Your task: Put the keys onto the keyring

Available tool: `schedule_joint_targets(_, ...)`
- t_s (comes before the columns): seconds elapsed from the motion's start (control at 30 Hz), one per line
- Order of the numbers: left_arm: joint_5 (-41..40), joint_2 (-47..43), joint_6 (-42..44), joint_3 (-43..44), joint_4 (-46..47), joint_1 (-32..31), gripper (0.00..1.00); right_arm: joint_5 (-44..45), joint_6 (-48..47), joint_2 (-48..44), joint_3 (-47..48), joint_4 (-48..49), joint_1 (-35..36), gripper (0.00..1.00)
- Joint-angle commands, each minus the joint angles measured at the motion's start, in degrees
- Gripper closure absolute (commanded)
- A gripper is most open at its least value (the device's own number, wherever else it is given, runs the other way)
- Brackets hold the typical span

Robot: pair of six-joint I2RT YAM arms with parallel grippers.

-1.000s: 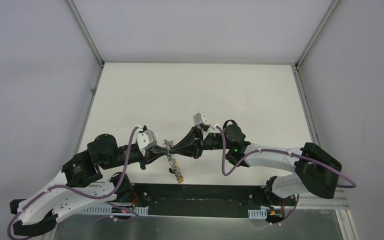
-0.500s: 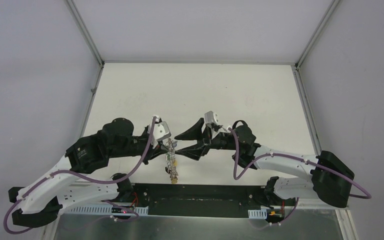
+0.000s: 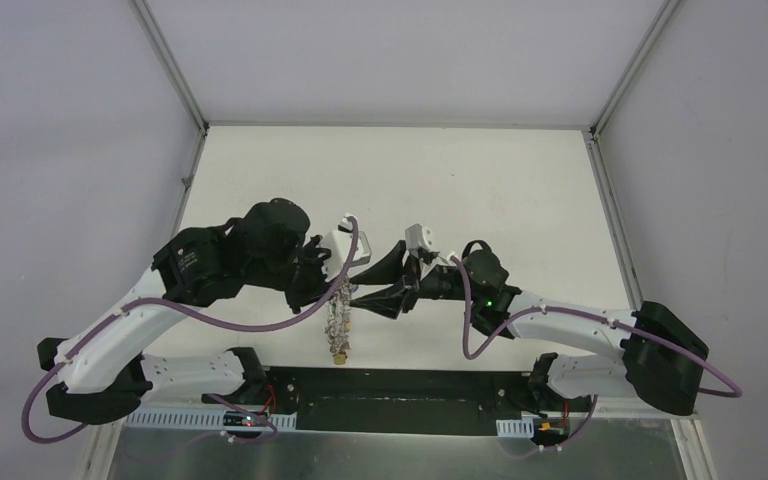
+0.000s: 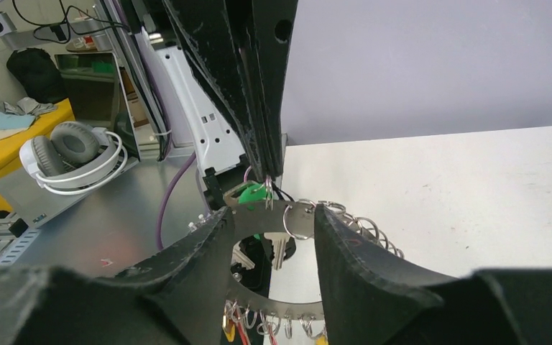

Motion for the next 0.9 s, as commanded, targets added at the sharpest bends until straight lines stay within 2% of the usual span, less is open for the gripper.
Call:
schedule_joint_targets(0.0,0.5,2.5,3.0,6.3,-5.0,-0.3,1.0,-1.9,-0.4,1.0,2.5,1.4,-0.2,0.55)
schedule_joint_targets(0.1,-0.1,4.5,3.7,8.1,-7.0,-0.3,1.0,-2.8,0.6,2.6,3.0,3.1,-0.2,0.61)
schedule_joint_targets(0.43,0.2,8.3,5.1,11.2,-9.5,-0.3,1.0,-4.5,4.8,7.5,4.8,9.8,-0.2,0.63)
schedule_joint_targets(0.63,0.2,8.5,4.9,11.0,-9.6,-0.3,1.0,-4.9,5.9,9.1,5.5,11.1,-0.2,0.76)
schedule_joint_targets(0.87,0.3,8.7,4.9,10.8,-9.4,-0.3,1.0,-5.5,6.0,10.1,5.5,11.2,-0.2,0.77)
